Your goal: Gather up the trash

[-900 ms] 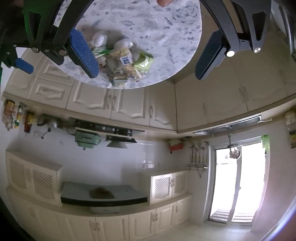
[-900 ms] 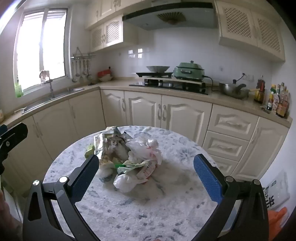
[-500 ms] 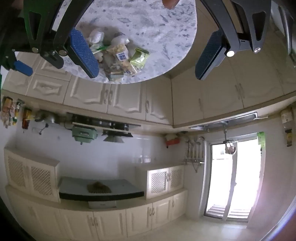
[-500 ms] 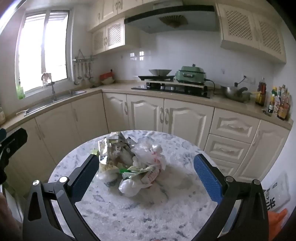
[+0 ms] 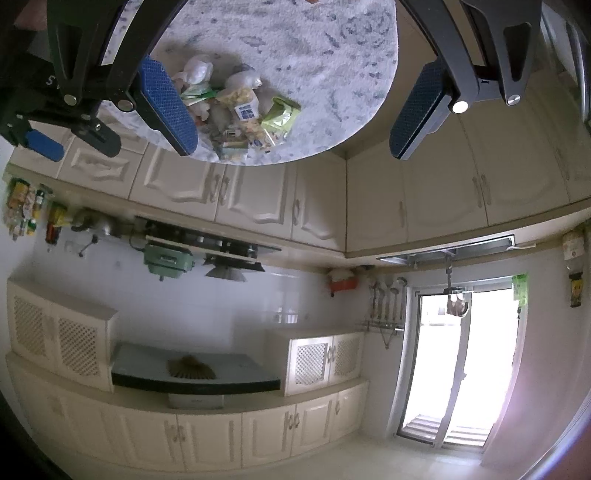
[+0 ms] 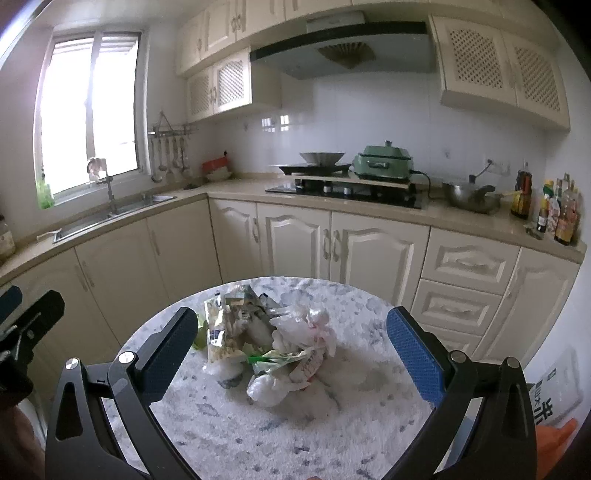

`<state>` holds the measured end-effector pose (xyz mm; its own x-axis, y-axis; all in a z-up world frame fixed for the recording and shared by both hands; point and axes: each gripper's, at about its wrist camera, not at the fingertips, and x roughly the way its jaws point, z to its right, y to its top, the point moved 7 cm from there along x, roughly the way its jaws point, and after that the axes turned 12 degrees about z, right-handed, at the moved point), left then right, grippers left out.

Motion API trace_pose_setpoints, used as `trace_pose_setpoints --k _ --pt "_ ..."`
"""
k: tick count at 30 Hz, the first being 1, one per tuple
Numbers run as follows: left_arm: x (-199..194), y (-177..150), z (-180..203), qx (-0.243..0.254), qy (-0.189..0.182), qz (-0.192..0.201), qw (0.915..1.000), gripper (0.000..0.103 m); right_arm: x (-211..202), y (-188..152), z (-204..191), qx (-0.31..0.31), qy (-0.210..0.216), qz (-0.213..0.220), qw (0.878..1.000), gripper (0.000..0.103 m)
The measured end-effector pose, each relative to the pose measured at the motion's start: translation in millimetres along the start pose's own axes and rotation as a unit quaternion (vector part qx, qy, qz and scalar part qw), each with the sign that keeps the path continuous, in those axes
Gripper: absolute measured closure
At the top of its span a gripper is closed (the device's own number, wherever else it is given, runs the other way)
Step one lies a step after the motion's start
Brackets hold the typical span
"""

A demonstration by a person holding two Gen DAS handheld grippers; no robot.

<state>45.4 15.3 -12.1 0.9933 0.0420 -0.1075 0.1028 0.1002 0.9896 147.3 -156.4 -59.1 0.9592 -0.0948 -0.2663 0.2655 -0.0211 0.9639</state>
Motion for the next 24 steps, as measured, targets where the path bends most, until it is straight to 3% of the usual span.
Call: trace_pose_setpoints --k 11,24 --pt "-0.3 -1.7 -3.7 -0.007 -0.011 0.010 0.9999 0.001 2.0 3.0 1.2 -0.002 -0.002 0.003 1.000 0.000" --pt "15.4 -9.6 3.2 -0.005 -0.018 -0.007 0.9998 0.001 12.3 -1.5 5.4 -0.003 0.000 -0.009 1.000 0.000"
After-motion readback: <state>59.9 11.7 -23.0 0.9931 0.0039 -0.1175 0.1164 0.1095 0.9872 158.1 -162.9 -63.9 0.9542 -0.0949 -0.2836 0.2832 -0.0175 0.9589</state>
